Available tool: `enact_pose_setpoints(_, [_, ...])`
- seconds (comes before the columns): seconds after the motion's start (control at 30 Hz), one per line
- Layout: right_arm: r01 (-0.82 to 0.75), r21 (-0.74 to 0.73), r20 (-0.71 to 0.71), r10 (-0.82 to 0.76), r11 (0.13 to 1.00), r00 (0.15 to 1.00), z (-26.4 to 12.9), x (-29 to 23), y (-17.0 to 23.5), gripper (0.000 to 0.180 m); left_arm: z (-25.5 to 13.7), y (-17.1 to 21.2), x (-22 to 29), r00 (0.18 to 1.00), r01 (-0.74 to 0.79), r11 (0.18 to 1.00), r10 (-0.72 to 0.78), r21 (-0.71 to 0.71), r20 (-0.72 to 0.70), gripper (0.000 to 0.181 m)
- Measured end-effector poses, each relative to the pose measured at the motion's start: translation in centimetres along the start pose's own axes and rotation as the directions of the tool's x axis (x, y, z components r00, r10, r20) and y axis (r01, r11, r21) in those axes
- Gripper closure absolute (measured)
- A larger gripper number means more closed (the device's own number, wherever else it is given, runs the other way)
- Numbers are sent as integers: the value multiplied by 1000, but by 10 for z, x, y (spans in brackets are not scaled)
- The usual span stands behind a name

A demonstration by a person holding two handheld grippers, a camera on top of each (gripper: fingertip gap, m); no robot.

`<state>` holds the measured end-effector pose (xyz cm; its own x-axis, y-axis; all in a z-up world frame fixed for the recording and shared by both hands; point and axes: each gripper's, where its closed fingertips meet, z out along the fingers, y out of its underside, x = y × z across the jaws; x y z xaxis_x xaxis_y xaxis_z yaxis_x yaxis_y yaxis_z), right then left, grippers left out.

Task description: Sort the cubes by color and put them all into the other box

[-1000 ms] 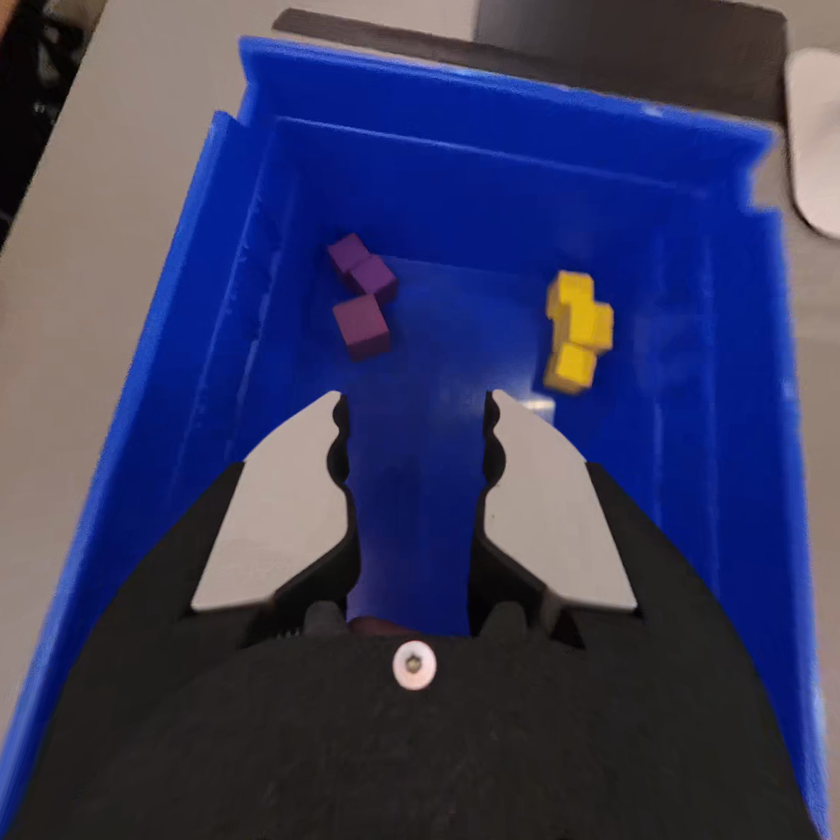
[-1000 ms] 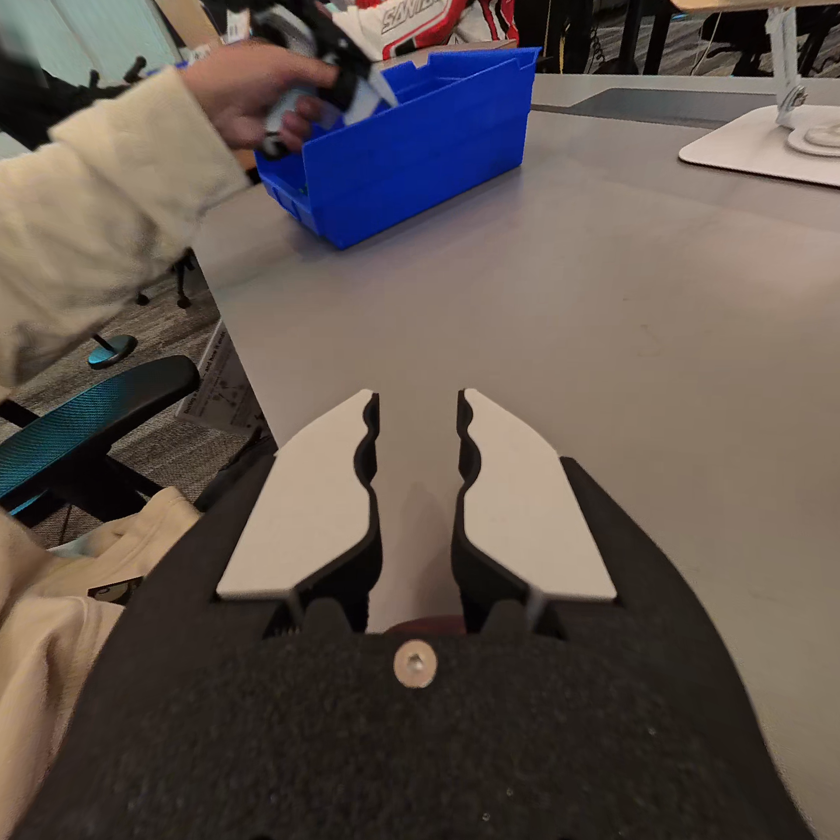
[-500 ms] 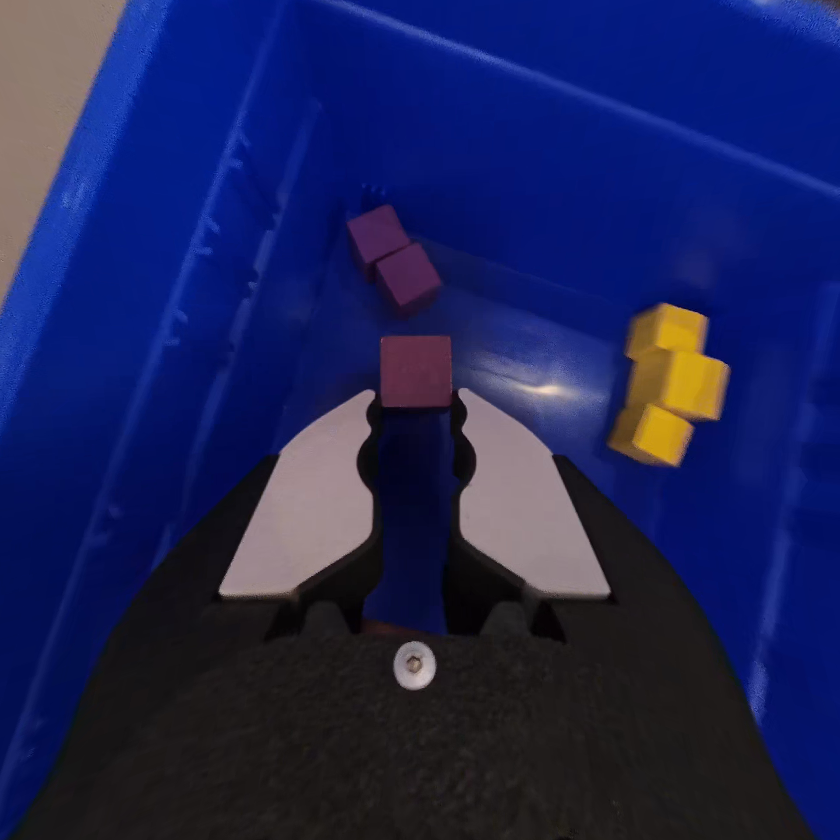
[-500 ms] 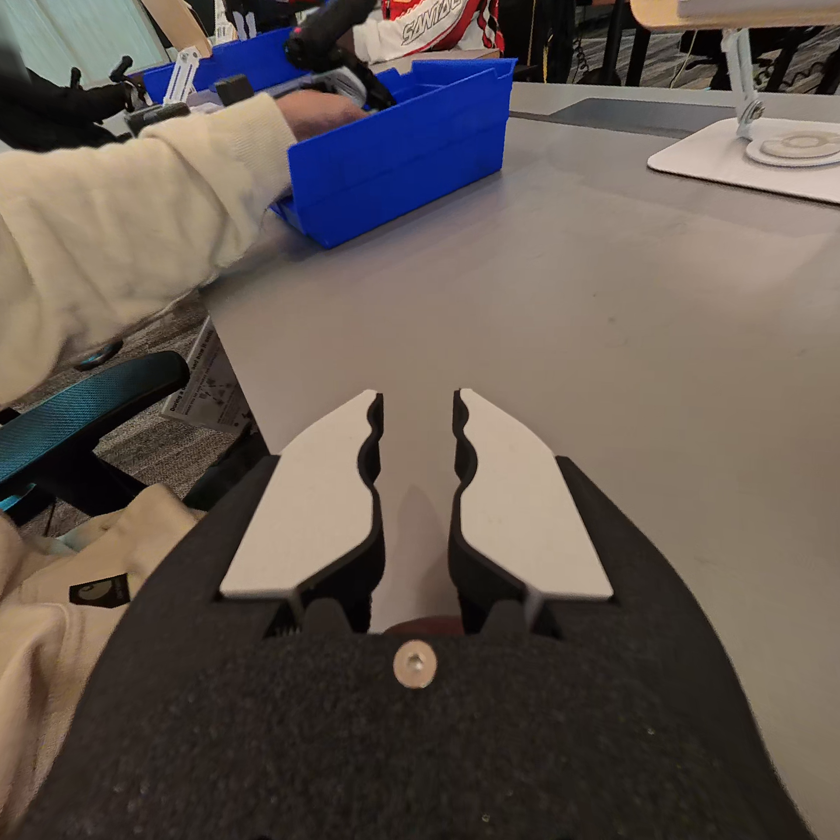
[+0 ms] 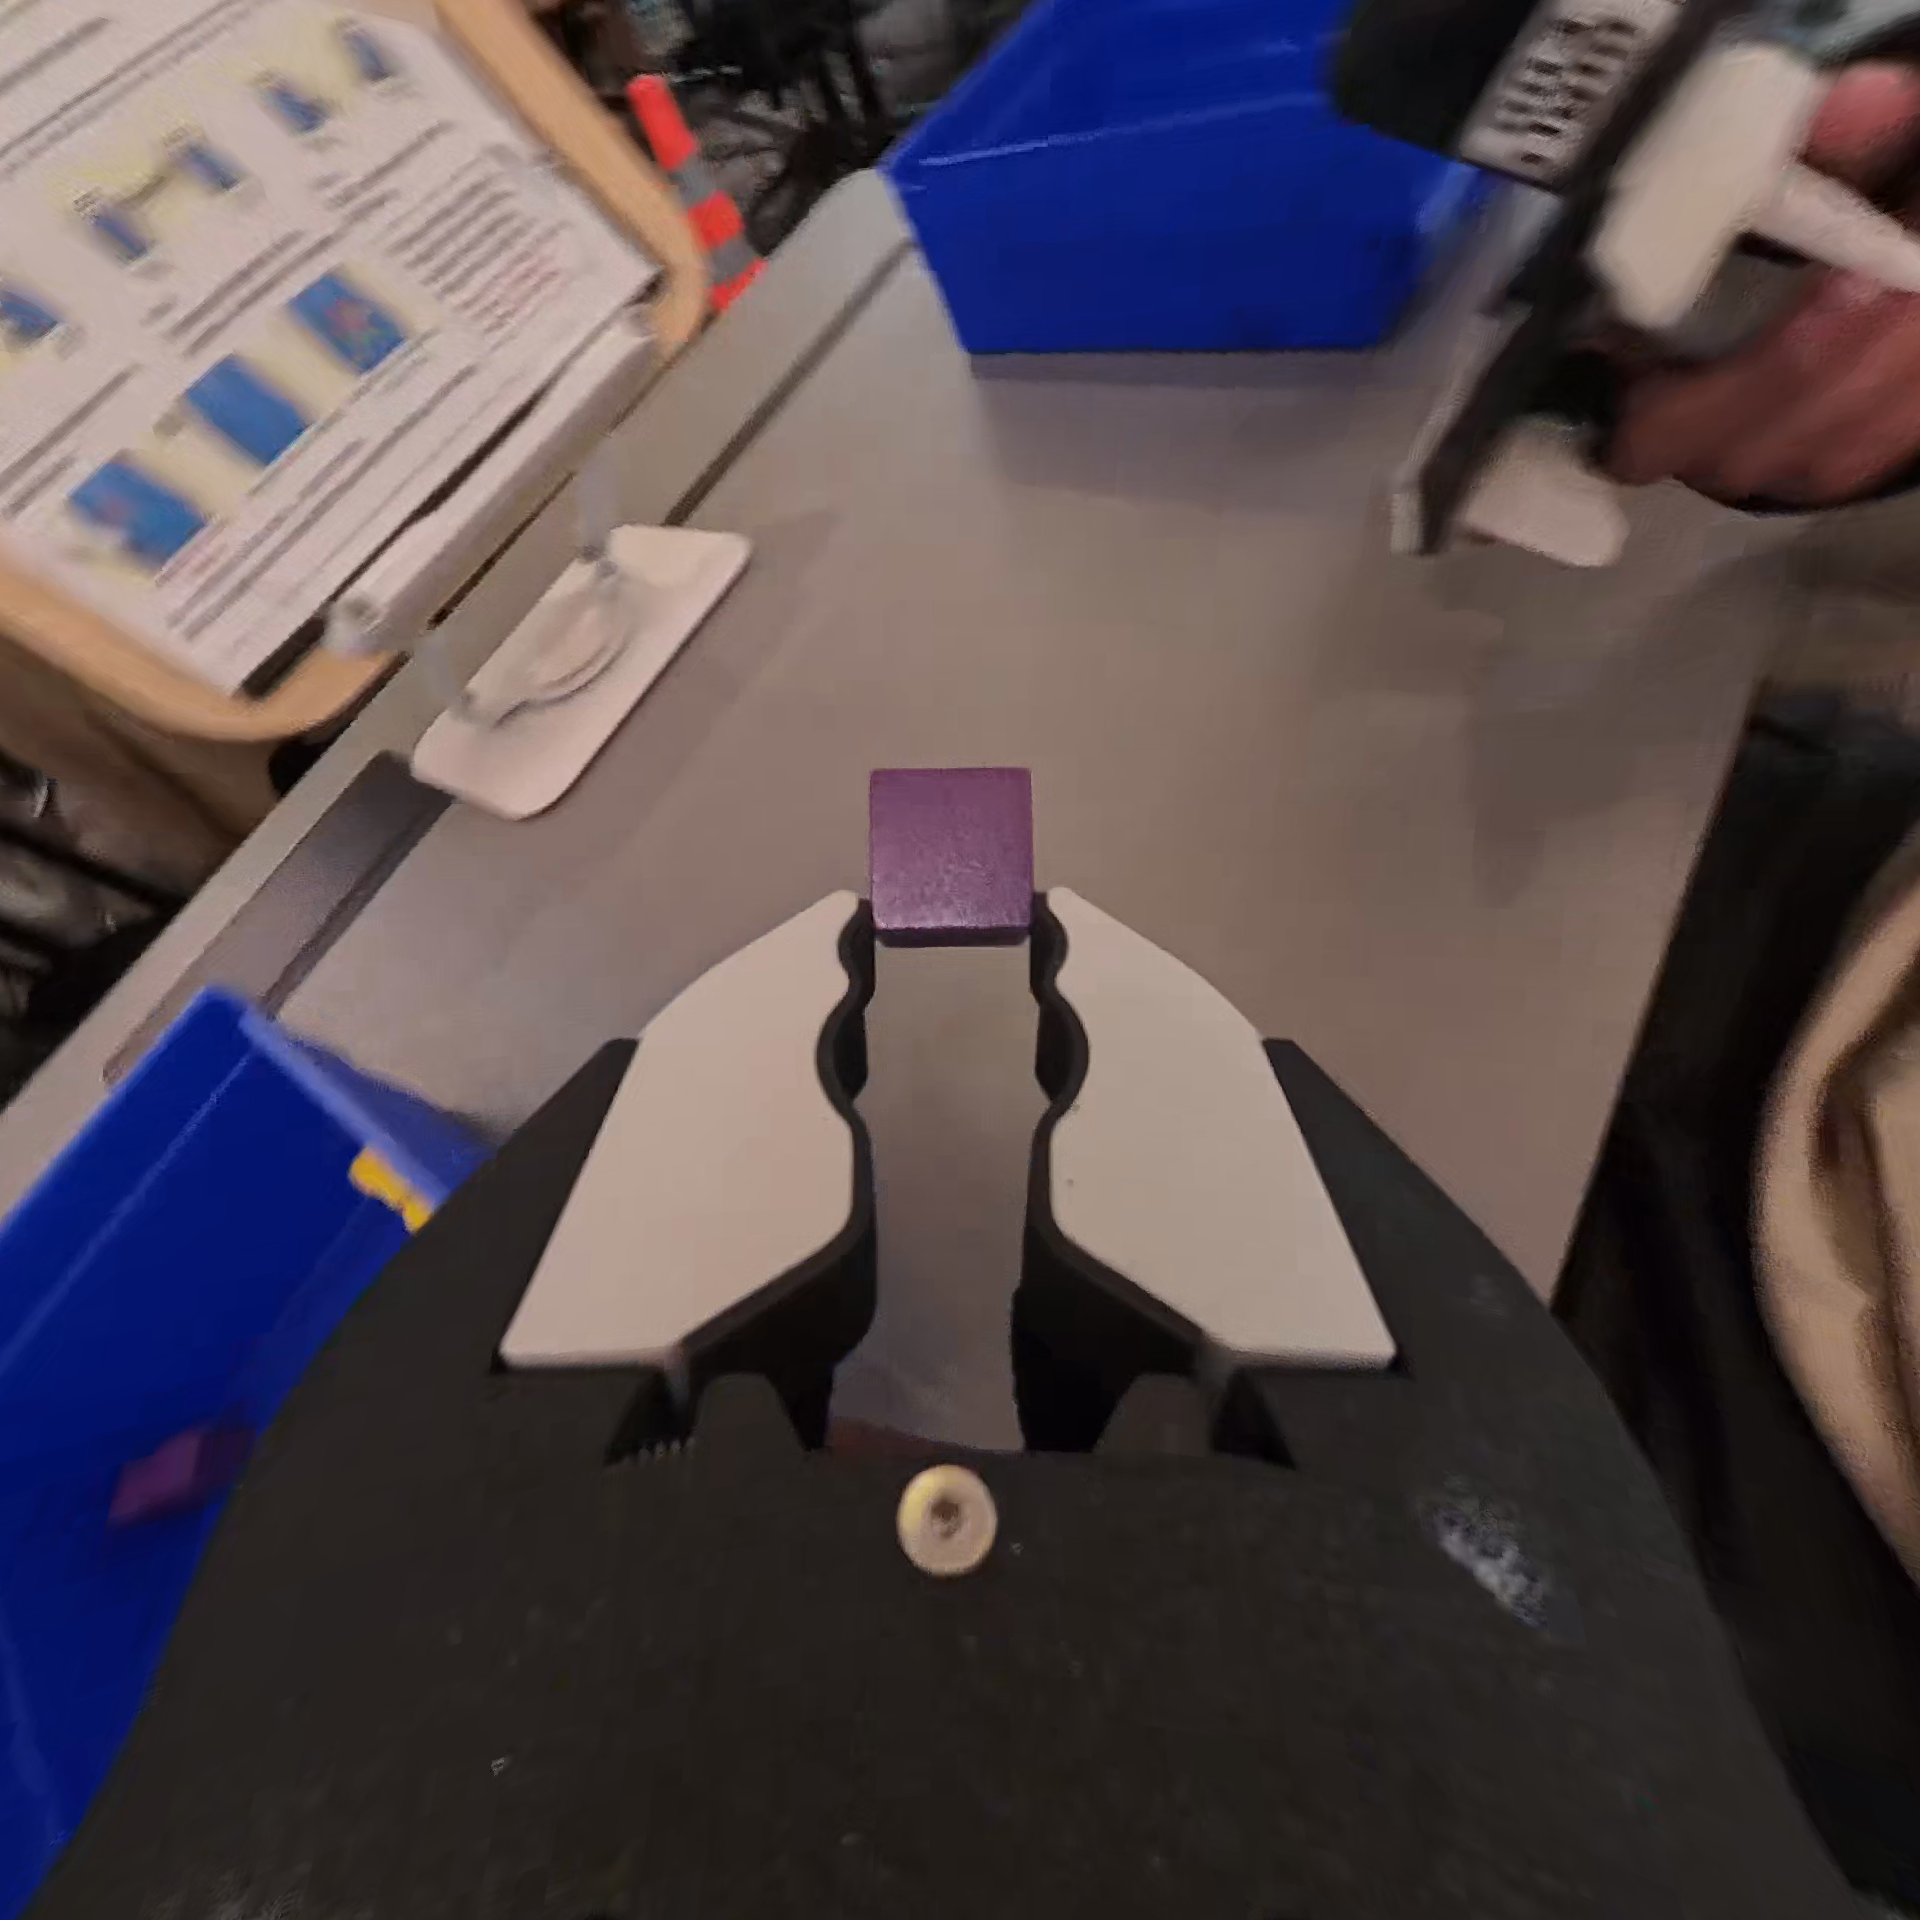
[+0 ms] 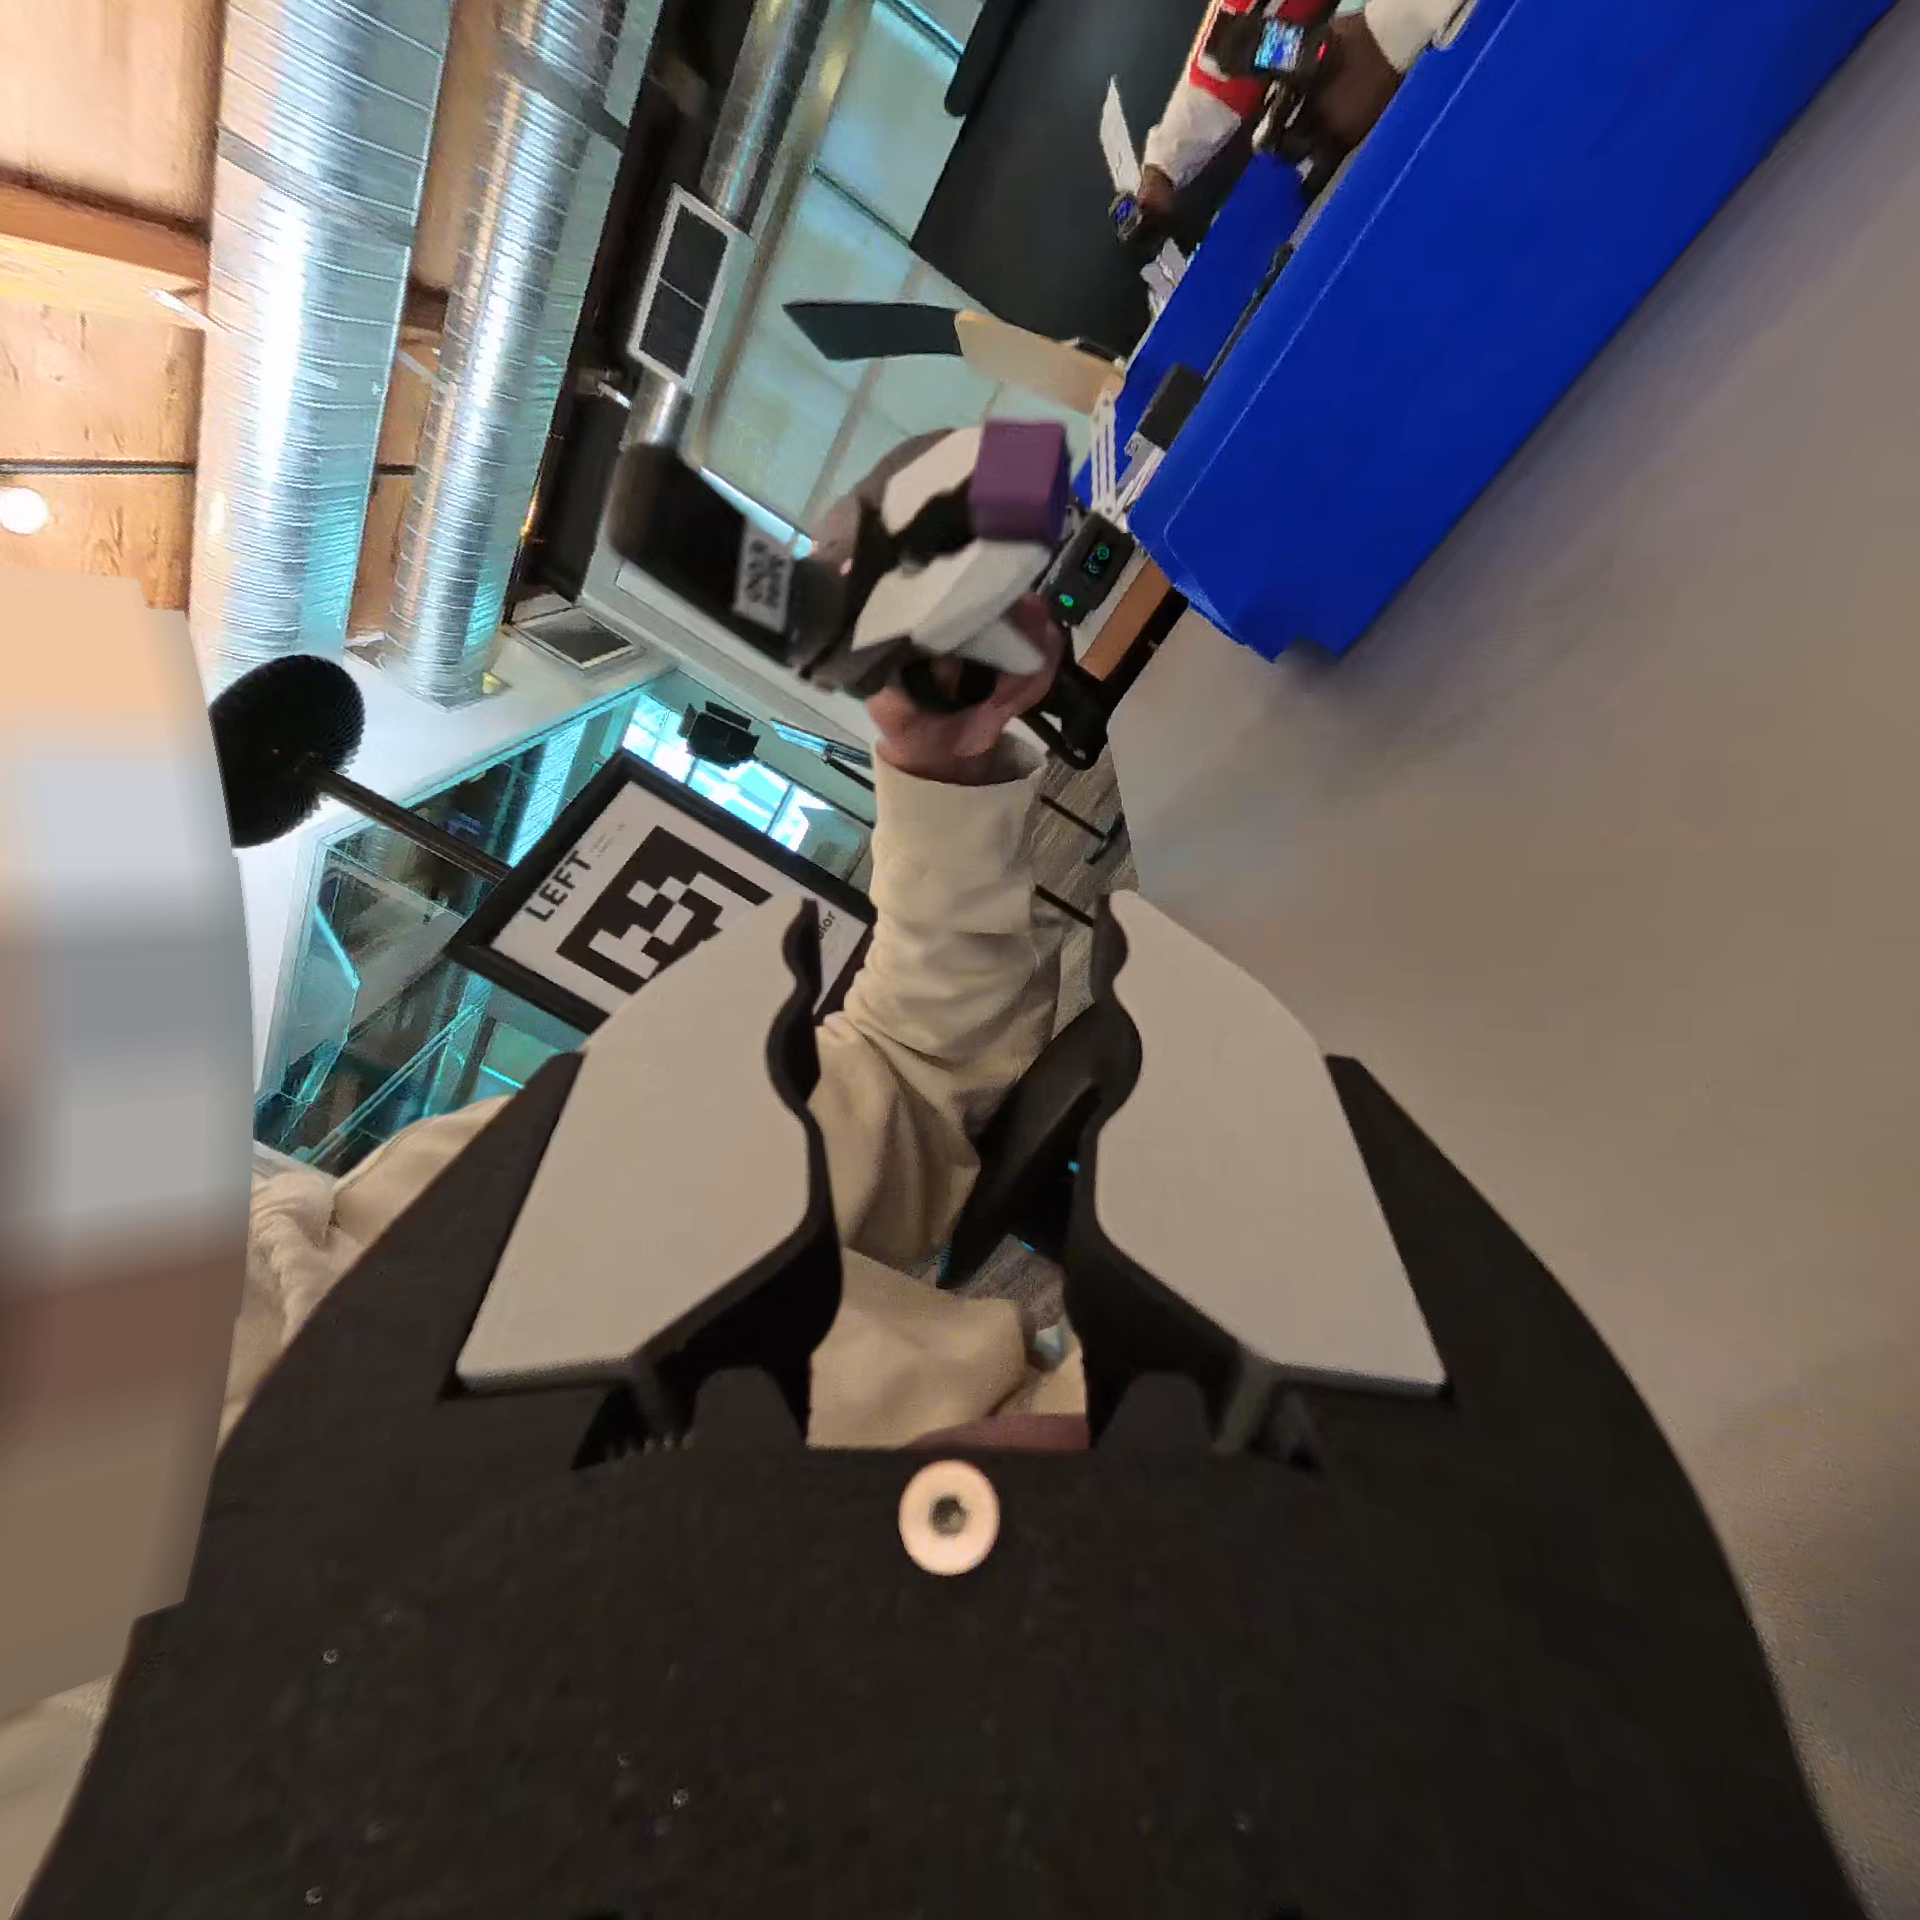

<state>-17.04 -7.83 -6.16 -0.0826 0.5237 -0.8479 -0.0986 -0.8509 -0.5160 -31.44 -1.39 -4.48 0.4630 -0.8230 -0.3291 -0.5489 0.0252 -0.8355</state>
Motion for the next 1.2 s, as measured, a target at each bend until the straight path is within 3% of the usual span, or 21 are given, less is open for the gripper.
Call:
enact_pose_setpoints(0.23, [108,-57,-174,-117,993,978,42,34,-10,114,55,-23,73,949,-302,947,287,-113,-132,153])
enact_pose_setpoints(0.3, [83,-50,-159,-90,995,983,45,37,-9,114,69,-25,86,933,-345,931,327,-116,-152,153])
enact_pose_setpoints(0.37, [42,-67,-131,-51,997,990,44,39,-4,132,82,-26,94,922,-378,918,361,-122,-142,153])
enact_pose_setpoints(0.4, [38,-61,-93,-44,997,995,42,35,-4,151,88,-26,95,917,-395,910,381,-126,-120,152])
enact_pose_setpoints(0.43, [35,-52,-119,-41,998,992,37,39,-5,151,92,-27,93,917,-398,910,391,-119,-77,146])
enact_pose_setpoints(0.53, [97,13,-186,-93,995,978,12,44,-14,151,90,-29,85,953,-297,953,300,-63,46,140])
enact_pose_setpoints(0.6, [160,25,-257,-149,987,955,-9,45,-15,151,81,-28,91,996,-88,995,86,50,39,141])
enact_pose_setpoints(0.67, [244,16,-344,-224,970,912,-31,42,-16,151,74,-21,105,986,160,977,-152,139,-67,142])
enact_pose_setpoints(0.77, [415,-50,-482,-386,909,787,-65,26,-22,151,67,-5,134,871,446,887,-398,123,-286,138])
enact_pose_setpoints(0.83, [518,-144,-616,-486,843,620,-102,16,-41,151,64,-1,147,801,535,840,-470,89,-371,137])
enact_pose_setpoints(0.93, [578,-204,-848,-438,790,300,-198,10,-96,151,64,1,153,813,510,856,-448,83,-371,137])
enact_pose_setpoints(1.0, [479,-248,-924,-354,842,144,-263,29,-122,151,65,0,151,837,478,874,-421,93,-350,137])
enact_pose_setpoints(1.03, [389,-265,-941,-325,882,96,-290,47,-128,151,66,0,152,839,472,877,-415,90,-352,137])
enact_pose_setpoints(1.1, [210,-272,-952,-294,939,85,-320,85,-135,150,68,2,152,838,471,878,-417,80,-353,137])
enact_pose_setpoints(1.2, [-29,-329,-941,-325,944,98,-334,136,-133,150,69,5,151,850,455,888,-410,69,-331,137])
